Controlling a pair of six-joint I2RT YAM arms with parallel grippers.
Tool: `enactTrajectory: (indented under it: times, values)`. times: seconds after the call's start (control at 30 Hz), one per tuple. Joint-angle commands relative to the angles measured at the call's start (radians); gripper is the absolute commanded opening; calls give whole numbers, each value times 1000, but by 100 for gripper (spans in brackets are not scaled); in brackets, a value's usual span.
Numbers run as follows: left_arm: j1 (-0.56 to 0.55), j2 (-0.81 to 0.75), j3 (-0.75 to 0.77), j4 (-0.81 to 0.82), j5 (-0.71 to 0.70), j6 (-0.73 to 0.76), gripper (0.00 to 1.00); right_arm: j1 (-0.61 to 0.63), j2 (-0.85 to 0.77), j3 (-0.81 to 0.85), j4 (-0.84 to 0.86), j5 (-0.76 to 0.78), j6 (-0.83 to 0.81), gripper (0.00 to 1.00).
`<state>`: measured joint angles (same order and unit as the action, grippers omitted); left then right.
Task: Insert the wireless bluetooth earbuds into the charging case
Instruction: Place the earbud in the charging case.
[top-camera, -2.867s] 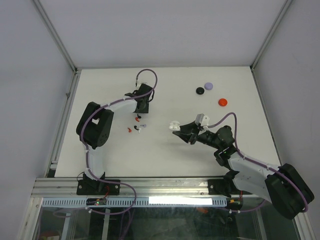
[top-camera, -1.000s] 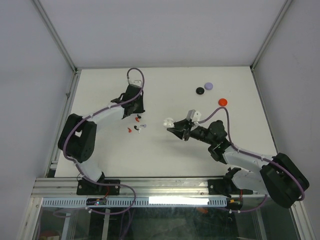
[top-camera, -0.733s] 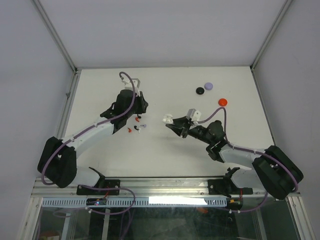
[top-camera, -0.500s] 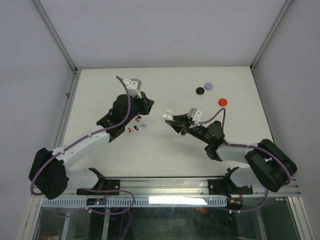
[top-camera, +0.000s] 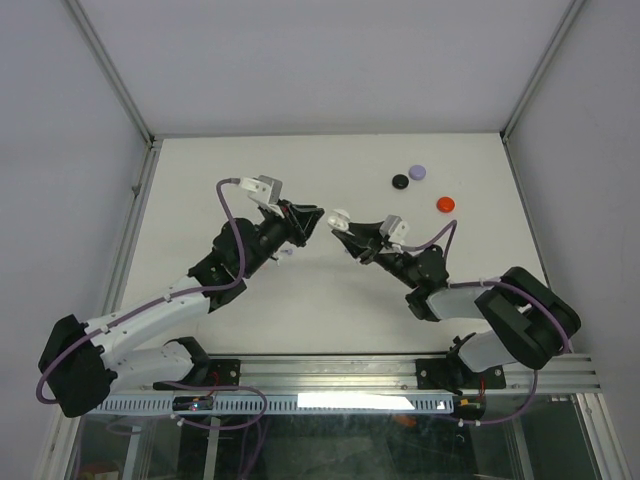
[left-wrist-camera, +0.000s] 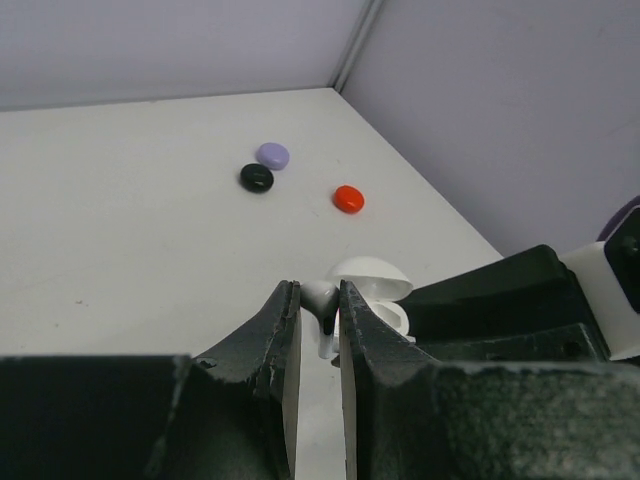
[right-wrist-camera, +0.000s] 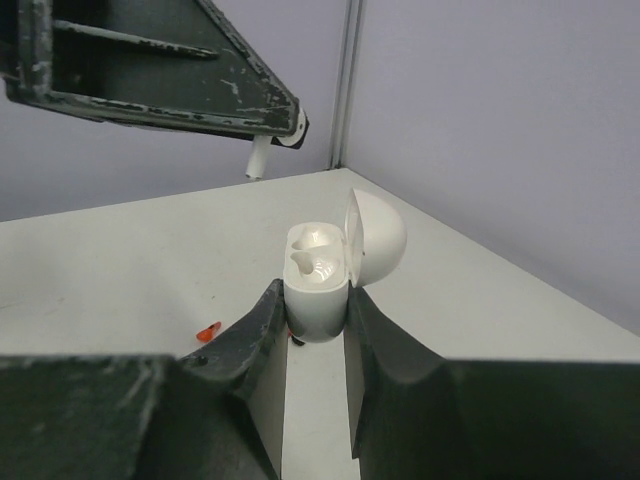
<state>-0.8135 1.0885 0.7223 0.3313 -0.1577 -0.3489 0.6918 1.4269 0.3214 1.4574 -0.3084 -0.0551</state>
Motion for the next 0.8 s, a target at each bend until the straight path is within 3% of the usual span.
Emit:
enactTrajectory:
  times: [0.0,0.33,0.77]
  values:
    - [-40,-33,-35,185,-25,29,3,12,9,16,159,72,-30,0]
    - [-98,53,-39,321,-50,90,4,34,18,12,182,82,-31,0]
    - [-131,104,-48,357,-93,173,4,35,-26,0,182,87,-21,0]
